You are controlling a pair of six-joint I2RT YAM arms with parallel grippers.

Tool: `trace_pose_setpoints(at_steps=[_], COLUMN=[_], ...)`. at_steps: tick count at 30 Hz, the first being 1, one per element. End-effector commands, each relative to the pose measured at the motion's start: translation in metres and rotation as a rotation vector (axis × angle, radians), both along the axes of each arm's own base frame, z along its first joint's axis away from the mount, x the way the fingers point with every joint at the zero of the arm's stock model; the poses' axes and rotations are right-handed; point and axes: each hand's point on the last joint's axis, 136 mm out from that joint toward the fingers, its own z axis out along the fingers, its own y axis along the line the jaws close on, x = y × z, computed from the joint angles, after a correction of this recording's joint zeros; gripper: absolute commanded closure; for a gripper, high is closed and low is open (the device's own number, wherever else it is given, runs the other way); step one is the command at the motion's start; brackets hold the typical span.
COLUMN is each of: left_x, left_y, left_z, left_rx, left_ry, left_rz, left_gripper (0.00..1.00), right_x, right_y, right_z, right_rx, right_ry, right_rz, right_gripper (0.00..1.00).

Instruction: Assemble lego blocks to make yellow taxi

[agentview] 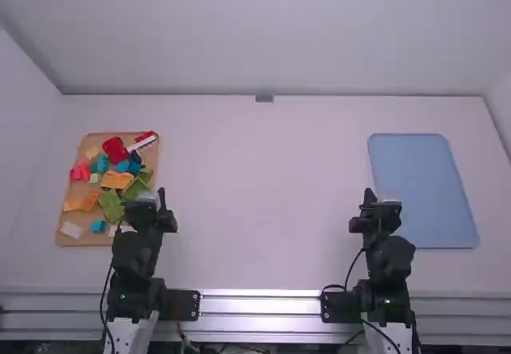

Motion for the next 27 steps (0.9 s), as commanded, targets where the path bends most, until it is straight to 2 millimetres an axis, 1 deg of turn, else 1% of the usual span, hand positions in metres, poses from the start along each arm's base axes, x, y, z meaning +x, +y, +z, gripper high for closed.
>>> trace_pose_setpoints(at_steps=[1, 7, 10, 14, 16, 17, 21, 27], left_x=[0.000, 0.000, 0.000, 0.000, 0.000, 0.000, 0.002, 0.009], left_y=[0.000, 0.001, 0.002, 0.005, 0.007, 0.007, 0.011, 0.019], left_z=[0.000, 0.002, 0.005, 0.012, 0.019, 0.020, 0.035, 0.056], left_rx=[-0.001, -0.002, -0.005, -0.010, -0.015, -0.015, -0.023, -0.063], left_ry=[0.000, 0.000, 0.004, 0.021, 0.040, 0.041, 0.074, 0.120], left_rz=[0.000, 0.005, 0.014, 0.031, 0.045, 0.046, 0.070, 0.130], left_gripper=[1.00, 0.98, 0.97, 0.93, 0.90, 0.90, 0.84, 0.75], right_x=[0.000, 0.000, 0.000, 0.001, 0.003, 0.003, 0.008, 0.021], right_y=[-0.001, 0.002, 0.005, 0.011, 0.016, 0.016, 0.025, 0.042], right_z=[0.000, 0.003, 0.007, 0.018, 0.028, 0.029, 0.050, 0.081], right_rx=[-0.002, -0.004, -0.006, -0.014, -0.021, -0.021, -0.033, -0.049], right_ry=[0.000, 0.000, 0.003, 0.012, 0.021, 0.021, 0.033, 0.052], right_rz=[-0.003, 0.010, 0.026, 0.062, 0.087, 0.090, 0.135, 0.226], right_gripper=[1.00, 0.98, 0.97, 0.93, 0.90, 0.90, 0.84, 0.75])
